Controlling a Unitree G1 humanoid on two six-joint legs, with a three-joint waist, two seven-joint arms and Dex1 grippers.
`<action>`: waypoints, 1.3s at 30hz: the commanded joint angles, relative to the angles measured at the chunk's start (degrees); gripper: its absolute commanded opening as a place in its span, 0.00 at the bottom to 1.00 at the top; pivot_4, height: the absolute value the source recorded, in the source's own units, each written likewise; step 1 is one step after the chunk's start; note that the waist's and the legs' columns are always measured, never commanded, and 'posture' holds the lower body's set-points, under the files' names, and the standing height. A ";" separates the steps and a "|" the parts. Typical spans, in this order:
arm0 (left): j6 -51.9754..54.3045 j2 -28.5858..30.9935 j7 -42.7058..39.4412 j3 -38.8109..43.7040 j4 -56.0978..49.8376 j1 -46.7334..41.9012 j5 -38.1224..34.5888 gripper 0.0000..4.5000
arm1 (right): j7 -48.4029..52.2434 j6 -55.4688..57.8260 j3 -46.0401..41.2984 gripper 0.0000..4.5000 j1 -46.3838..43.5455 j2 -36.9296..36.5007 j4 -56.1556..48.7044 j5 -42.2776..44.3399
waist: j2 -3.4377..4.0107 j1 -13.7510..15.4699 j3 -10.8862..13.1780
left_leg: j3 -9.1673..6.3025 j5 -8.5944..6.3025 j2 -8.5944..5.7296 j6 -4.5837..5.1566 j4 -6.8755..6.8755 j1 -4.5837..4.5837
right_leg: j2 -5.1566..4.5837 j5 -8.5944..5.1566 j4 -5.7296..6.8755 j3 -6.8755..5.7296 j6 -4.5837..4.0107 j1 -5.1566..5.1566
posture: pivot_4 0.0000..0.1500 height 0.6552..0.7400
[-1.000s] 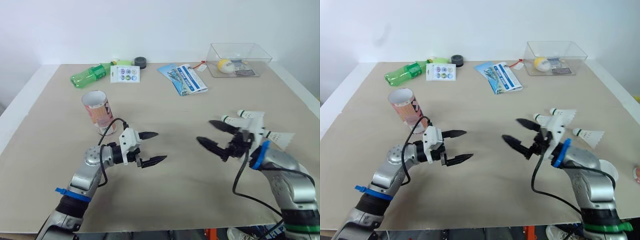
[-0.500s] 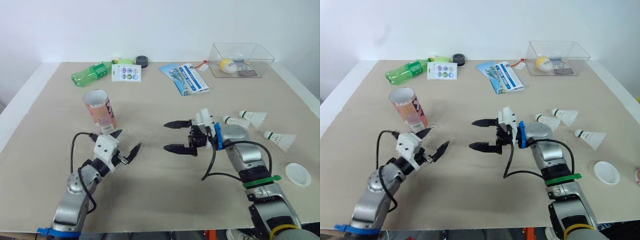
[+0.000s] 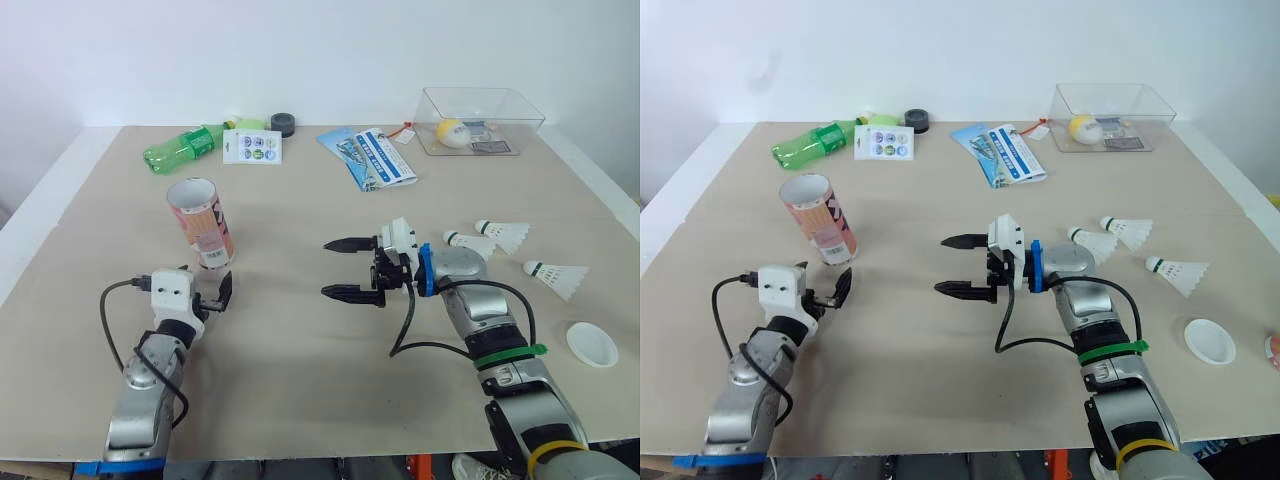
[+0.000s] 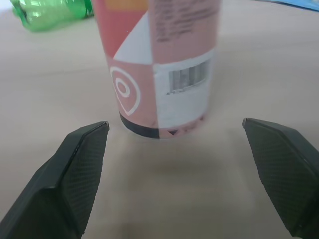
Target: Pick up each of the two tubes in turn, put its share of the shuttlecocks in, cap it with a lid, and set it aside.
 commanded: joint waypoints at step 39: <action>-7.71 10.56 -17.79 -0.34 34.15 -19.22 -2.22 0.81 | -3.49 -1.48 -2.20 1.00 -0.86 -1.36 -2.94 -0.60 | 0.14 -0.02 -0.09 | 0.03 0.05 0.01 -0.05 -0.12 0.53 | 0.01 0.03 0.02 0.02 -0.03 0.40 | 1.00 1.00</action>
